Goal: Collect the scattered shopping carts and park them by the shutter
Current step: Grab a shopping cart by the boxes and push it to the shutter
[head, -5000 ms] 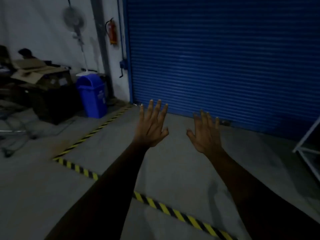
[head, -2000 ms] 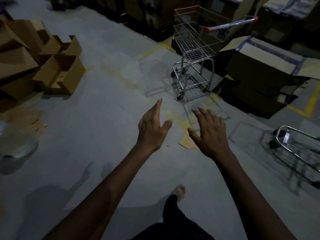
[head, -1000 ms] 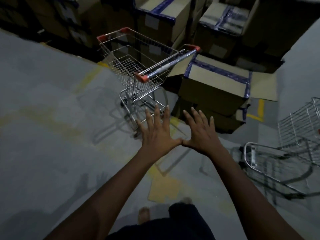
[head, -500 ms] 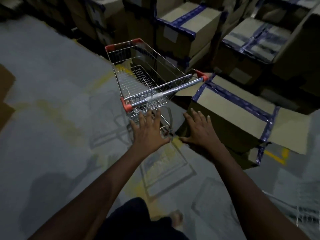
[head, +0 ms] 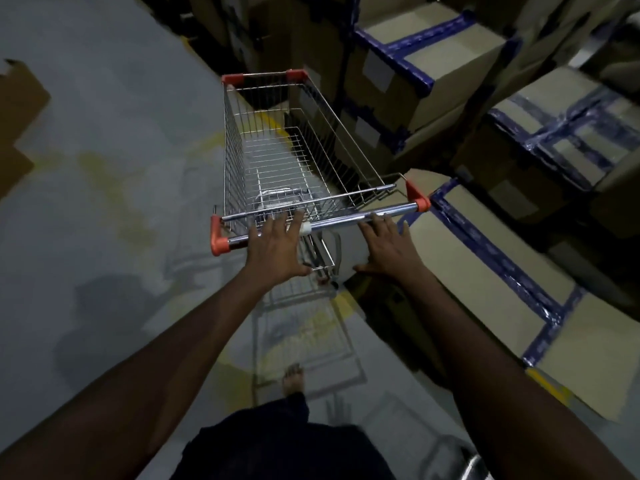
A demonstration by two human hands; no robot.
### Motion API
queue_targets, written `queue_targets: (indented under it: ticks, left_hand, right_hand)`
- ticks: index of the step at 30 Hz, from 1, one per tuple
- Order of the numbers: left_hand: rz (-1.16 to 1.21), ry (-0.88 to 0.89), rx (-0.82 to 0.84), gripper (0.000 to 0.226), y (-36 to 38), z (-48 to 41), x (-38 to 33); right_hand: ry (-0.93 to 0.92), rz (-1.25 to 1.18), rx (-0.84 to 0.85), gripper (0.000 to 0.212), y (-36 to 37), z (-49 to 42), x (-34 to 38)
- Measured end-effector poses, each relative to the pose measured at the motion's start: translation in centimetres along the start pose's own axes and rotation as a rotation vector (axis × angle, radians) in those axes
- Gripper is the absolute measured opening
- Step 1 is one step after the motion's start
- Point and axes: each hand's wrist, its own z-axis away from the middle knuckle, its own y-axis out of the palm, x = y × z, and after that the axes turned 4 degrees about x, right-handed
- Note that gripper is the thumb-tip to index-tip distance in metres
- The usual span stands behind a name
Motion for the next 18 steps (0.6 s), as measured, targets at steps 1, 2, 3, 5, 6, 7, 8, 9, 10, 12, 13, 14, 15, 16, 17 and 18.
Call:
queue_targets:
  ticks: [1, 2, 3, 5, 6, 7, 8, 9, 10, 12, 13, 14, 15, 16, 17, 18]
  left_hand:
    - [0.000, 0.002, 0.015, 0.122, 0.2, -0.8, 0.1]
    - [-0.005, 0.003, 0.034, 0.122, 0.3, -1.5, 0.2]
    - [-0.011, 0.002, 0.057, 0.122, 0.3, -2.0, 0.5]
    - [-0.026, -0.002, 0.090, 0.117, 0.3, -2.7, 1.1]
    - [-0.023, 0.000, 0.101, 0.111, 0.3, -3.1, 1.4]
    - [-0.009, -0.003, 0.116, 0.103, -0.1, -3.5, 1.5]
    - [0.010, -0.015, 0.150, 0.093, -0.4, -3.9, 1.7]
    - [0.030, -0.038, 0.191, 0.083, -0.9, -4.4, 1.7]
    - [0.057, -0.061, 0.231, 0.073, -1.4, -4.8, 1.8]
    - [0.076, -0.137, 0.323, 0.064, -1.9, -5.8, 2.0]
    - [0.070, -0.161, 0.358, 0.064, -2.0, -6.1, 1.9]
    - [0.070, -0.179, 0.385, 0.062, -2.1, -6.3, 1.9]
    - [0.084, -0.203, 0.404, 0.053, -2.6, -6.1, 1.6]
    - [0.098, -0.225, 0.417, 0.038, -2.9, -5.9, 1.3]
    - [0.108, -0.250, 0.412, 0.025, -3.0, -5.7, 1.2]
    - [0.107, -0.263, 0.379, 0.021, -2.8, -5.6, 1.2]
  right_hand:
    - [-0.015, 0.019, 0.004, 0.105, 0.0, -0.8, -0.6]
    - [-0.033, 0.038, 0.008, 0.105, 0.0, -1.5, -1.0]
    - [-0.054, 0.047, 0.011, 0.105, -0.1, -2.3, -1.3]
    - [-0.092, 0.045, 0.000, 0.104, -0.2, -3.8, -1.9]
    - [-0.106, 0.055, -0.001, 0.102, -0.2, -4.6, -2.3]
    - [-0.118, 0.078, 0.003, 0.099, -0.2, -5.4, -2.5]
    - [-0.131, 0.103, 0.012, 0.094, -0.1, -6.3, -2.9]
    - [-0.145, 0.119, 0.022, 0.088, -0.2, -7.2, -3.1]
    - [-0.161, 0.117, 0.031, 0.079, -0.3, -8.1, -3.4]
    - [-0.217, 0.093, 0.037, 0.055, -0.9, -9.6, -3.8]
    - [-0.249, 0.096, 0.061, 0.044, -1.3, -10.1, -3.9]
    - [-0.277, 0.105, 0.098, 0.039, -1.6, -10.7, -3.9]
    - [-0.294, 0.119, 0.139, 0.039, -1.8, -11.2, -4.0]
    - [-0.306, 0.133, 0.175, 0.041, -1.9, -11.7, -4.0]
    - [-0.308, 0.142, 0.201, 0.042, -1.9, -12.1, -3.9]
    - [-0.303, 0.148, 0.205, 0.042, -1.7, -12.4, -3.7]
